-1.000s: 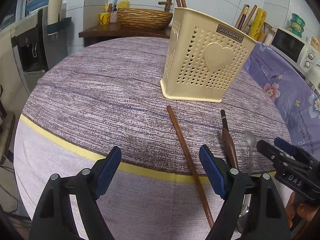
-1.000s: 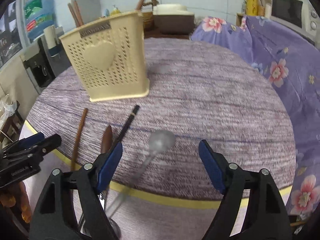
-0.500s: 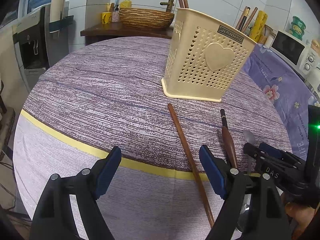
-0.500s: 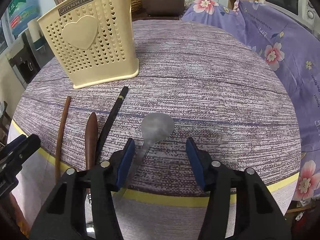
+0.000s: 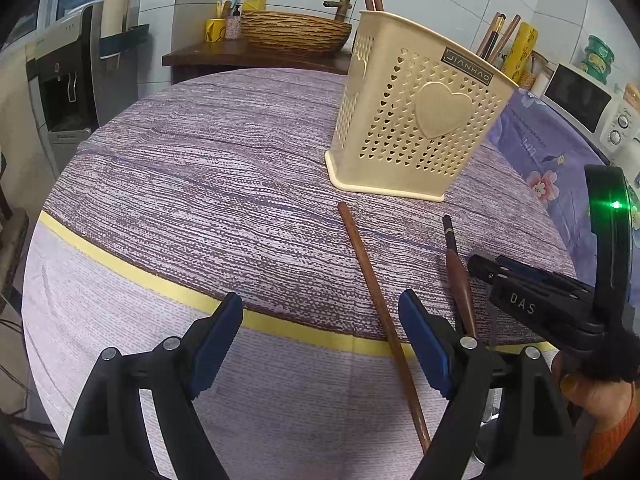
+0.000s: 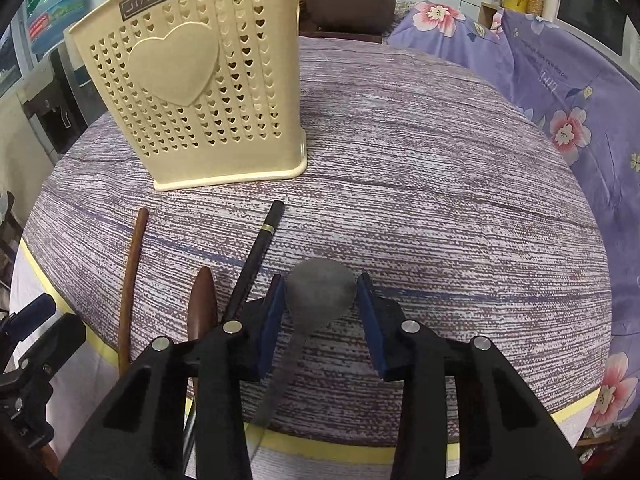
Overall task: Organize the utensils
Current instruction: 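Grasp the clear plastic spoon handle with right gripper while left gripper grasps a brown chopstick, then lift the spoon and chopstick and carry them above the cream holder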
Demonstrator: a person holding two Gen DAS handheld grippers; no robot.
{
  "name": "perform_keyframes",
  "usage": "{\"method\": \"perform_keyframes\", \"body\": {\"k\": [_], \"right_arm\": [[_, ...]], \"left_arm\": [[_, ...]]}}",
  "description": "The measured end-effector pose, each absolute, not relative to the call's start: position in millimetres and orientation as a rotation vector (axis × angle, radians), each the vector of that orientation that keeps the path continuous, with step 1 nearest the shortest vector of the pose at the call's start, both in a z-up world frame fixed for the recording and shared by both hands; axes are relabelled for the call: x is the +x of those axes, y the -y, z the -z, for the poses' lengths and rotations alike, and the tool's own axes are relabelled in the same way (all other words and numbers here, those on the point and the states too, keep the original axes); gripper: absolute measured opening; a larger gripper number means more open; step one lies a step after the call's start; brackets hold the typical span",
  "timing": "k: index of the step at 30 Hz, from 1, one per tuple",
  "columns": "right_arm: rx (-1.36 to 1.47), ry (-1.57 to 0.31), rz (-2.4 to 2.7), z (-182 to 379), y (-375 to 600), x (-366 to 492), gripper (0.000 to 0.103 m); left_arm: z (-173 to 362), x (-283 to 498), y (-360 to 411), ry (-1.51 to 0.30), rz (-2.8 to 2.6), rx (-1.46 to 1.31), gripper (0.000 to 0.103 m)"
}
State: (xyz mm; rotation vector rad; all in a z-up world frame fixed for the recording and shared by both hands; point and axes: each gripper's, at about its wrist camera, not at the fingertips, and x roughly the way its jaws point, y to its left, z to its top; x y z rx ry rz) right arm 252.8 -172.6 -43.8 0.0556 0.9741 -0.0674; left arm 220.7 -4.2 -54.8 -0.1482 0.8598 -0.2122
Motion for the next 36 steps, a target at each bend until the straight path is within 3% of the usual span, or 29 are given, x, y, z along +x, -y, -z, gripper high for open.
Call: {"method": "perform_keyframes", "body": {"k": [8, 15, 25, 33, 36], "right_arm": [[0.056, -0.961, 0.063, 43.7, 169.1, 251.5, 0.038], [0.096, -0.855, 0.020, 25.4, 180.4, 241.1, 0.037], [0.064, -0.700, -0.020, -13.1, 192.9, 223.4, 0.038], [0.078, -0.669, -0.019, -19.1, 201.2, 215.3, 0.037], [0.072, -0.659, -0.018, -20.8, 200.4, 212.8, 0.037]], "left_arm": [[51.4, 227.5, 14.1, -0.861, 0.224, -0.114, 0.078], [54.8, 248.6, 29.7, -0.906, 0.241, -0.068, 0.056], [62.5, 280.0, 42.4, -0.971, 0.226, -0.067, 0.042], [62.7, 293.0, 58.5, -0.978, 0.203, 0.008, 0.011], [62.6, 293.5, 57.5, -0.976, 0.199, 0.008, 0.011]]}}
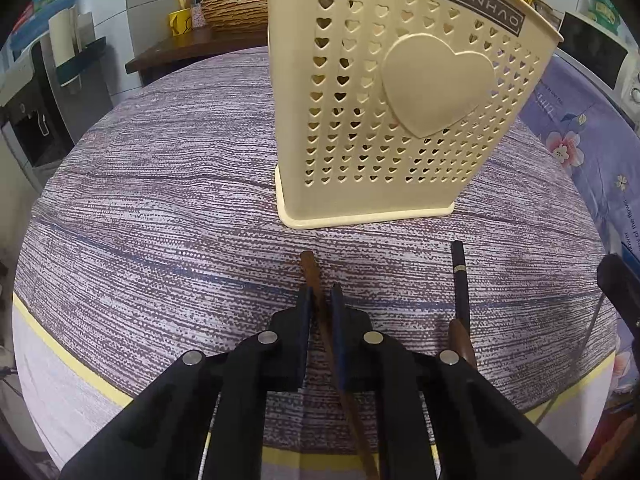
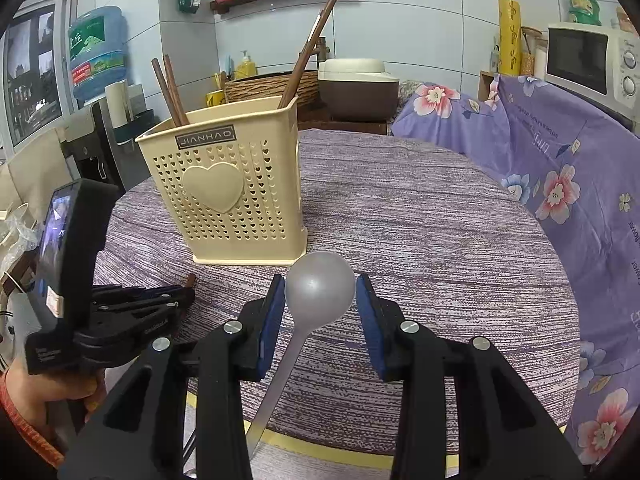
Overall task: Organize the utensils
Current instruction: 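Lift the spoon and chopstick and carry them above the cream holder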
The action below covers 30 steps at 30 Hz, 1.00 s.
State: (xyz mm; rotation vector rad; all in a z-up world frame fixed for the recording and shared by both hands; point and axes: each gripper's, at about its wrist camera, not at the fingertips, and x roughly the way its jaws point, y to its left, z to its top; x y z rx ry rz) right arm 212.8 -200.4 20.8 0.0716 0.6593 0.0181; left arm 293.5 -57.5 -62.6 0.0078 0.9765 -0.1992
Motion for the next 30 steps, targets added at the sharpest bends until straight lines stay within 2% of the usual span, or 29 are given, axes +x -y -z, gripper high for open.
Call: {"method": "perform_keyframes", "body": {"k": [17, 30], "right_arm": [[0.067, -0.652, -0.019, -19.5, 200.7, 207.2, 0.037], [0.078, -0.621, -0.078, -30.3, 204.2, 199.8, 0.037]], "left_arm": [[46.2, 290.9, 43.1, -0.938, 0.234, -0.137, 0.009], [-19.6, 252.7, 22.6, -0.771, 0.318, -0.194, 0.008]]}}
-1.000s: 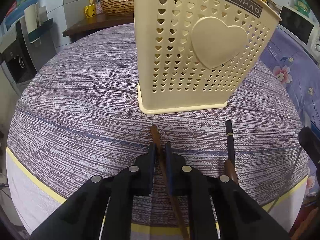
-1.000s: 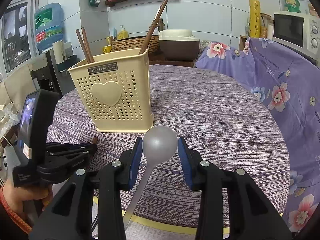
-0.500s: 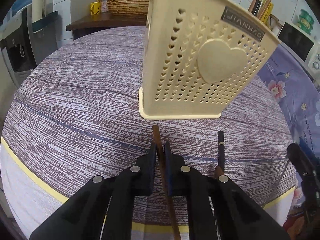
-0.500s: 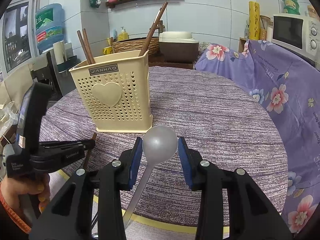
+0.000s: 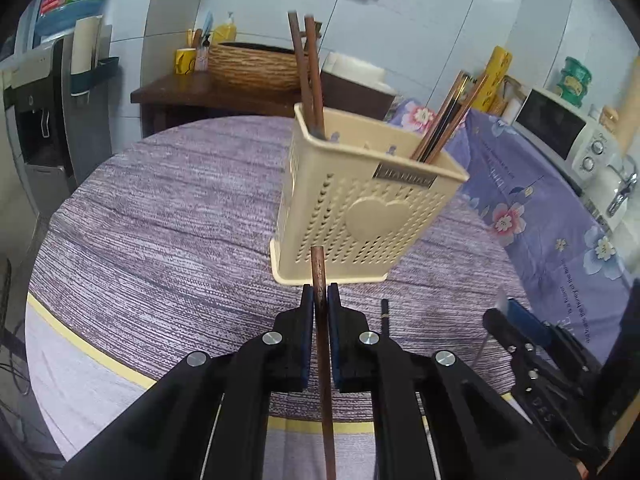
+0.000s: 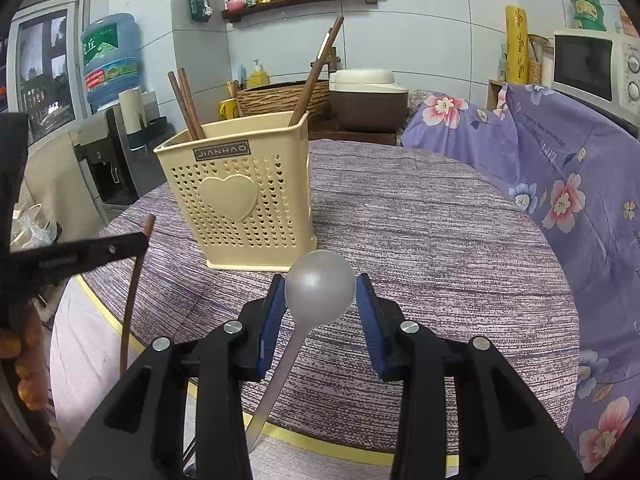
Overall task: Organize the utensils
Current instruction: 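Lift the spoon and chopstick and carry them above the cream holder, then lower spoon and chopstick into the holder and open both grippers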
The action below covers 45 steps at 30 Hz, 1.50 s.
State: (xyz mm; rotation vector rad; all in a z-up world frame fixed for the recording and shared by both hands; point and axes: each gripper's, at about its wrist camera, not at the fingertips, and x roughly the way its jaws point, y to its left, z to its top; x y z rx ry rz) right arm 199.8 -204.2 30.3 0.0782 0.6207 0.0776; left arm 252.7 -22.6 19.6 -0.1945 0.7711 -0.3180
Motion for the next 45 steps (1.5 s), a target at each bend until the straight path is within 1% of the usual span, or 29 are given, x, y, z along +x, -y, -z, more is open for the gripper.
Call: {"method": "perform_keyframes", "body": {"k": [5, 9, 26, 32, 37, 41, 45], "right_arm": [[0.074, -0.602, -0.100, -41.6, 203.0, 194.7, 0.037], [0.069, -0.593, -0.107, -47.1, 200.0, 192.8, 0.037], [0.051, -0.590, -0.126, -52.9, 193.9, 195.5, 0.037], [0.063, -0.574, -0.149, -68.9, 196.1, 205.8, 0.037], [0.036, -0.525, -0.168, -104.1, 193.4, 225.7, 0.037], [0.000, -0.422, -0.125, -153.6, 192.1, 252.5, 0.037], [-0.044, -0.321, -0.047, -198.0, 185.5, 284.1, 0.037]], "left_arm": [[-51.4, 237.8, 10.7, -0.686, 0.336, -0.202, 0.008], [-66.6, 233.9, 5.5, -0.636, 0.334, -0.195, 0.008], [-78.7, 235.8, 1.8, -0.610, 0.379, -0.190, 0.008], [-95.0, 239.8, 2.2, -0.582, 0.399, -0.188, 0.008], [-127.9, 246.9, 7.6, -0.531, 0.433, -0.169, 0.008], [-173.8, 260.6, 10.5, -0.469, 0.455, -0.180, 0.008], [-225.6, 278.7, 12.7, -0.364, 0.401, -0.205, 0.008]]}}
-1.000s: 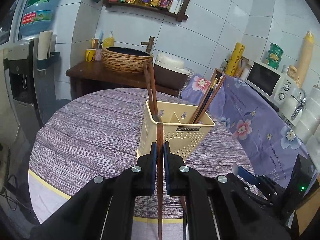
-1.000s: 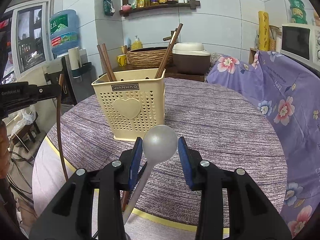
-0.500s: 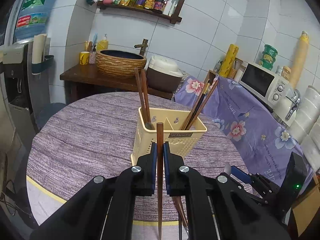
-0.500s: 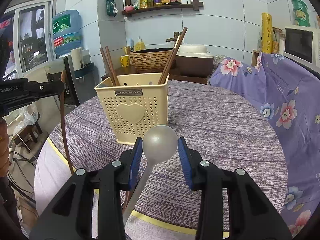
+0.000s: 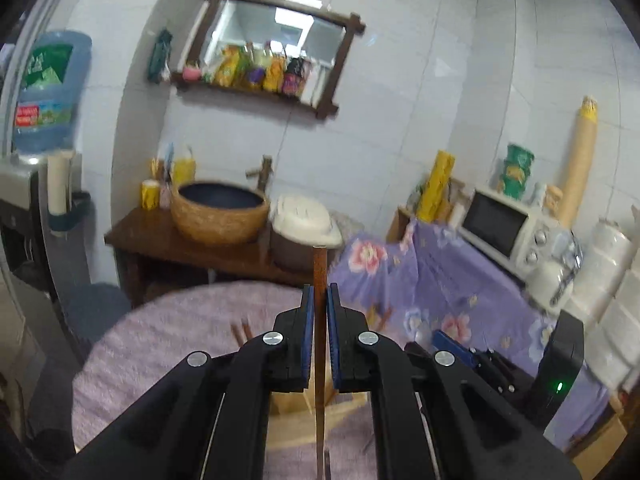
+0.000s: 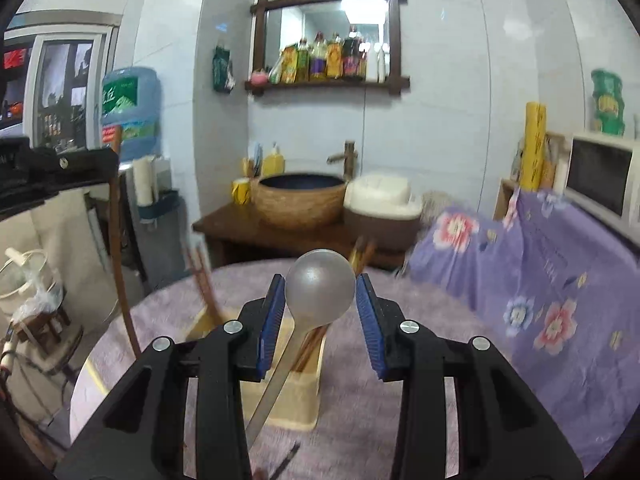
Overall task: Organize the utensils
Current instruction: 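Lower spoon and chopstick into the holder and open both grippers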
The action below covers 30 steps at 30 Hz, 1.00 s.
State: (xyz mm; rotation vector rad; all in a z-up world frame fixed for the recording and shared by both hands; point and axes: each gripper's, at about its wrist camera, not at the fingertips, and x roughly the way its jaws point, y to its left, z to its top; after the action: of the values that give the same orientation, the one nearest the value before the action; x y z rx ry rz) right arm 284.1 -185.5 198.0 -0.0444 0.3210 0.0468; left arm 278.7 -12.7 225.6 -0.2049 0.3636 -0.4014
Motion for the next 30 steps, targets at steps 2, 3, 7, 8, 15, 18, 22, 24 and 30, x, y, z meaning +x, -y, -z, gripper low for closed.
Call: {"method": "perform_keyframes", "body": {"k": [2, 3, 7, 8, 15, 18, 22, 24, 30], "right_arm": [[-0.073, -0.273, -0.004, -212.6, 180.1, 298.3, 0.037], [-0.080, -0.264, 0.004, -216.5, 177.9, 304.4, 0.037], [-0.151, -0.233, 0.051, -208.8, 161.4, 324.3, 0.037], [-0.162, -0.237, 0.054, -200.4, 158.6, 326.7, 0.037], [-0.187, -0.256, 0.078, -146.8, 154.2, 321.0, 0.037], [-0.185, -0.279, 0.075, -128.9, 153.6, 315.0, 0.037], [-0.187, -0.313, 0.063, -109.6, 150.8, 308.7, 0.037], [-0.189, -0.328, 0.053, -102.3, 150.6, 305.8, 0.037], [-0.193, -0.378, 0.025, -83.5, 151.1, 304.5, 0.037]], "left_arm": [[-243.4, 287.3, 18.1, -0.303, 0.348, -0.197, 0.008], [-247.3, 290.7, 20.5, -0.274, 0.317, -0.187, 0.008], [-243.6, 309.8, 33.3, -0.216, 0.236, -0.157, 0.008], [-235.2, 315.0, 35.6, -0.214, 0.221, -0.152, 0.008], [-171.3, 321.2, 30.3, -0.286, 0.217, -0.181, 0.008], [-150.5, 318.4, 31.0, -0.317, 0.231, -0.179, 0.008], [-130.5, 316.6, 31.3, -0.356, 0.244, -0.188, 0.008], [-123.4, 315.9, 32.5, -0.370, 0.253, -0.184, 0.008], [-103.1, 317.5, 37.5, -0.422, 0.284, -0.168, 0.008]]}}
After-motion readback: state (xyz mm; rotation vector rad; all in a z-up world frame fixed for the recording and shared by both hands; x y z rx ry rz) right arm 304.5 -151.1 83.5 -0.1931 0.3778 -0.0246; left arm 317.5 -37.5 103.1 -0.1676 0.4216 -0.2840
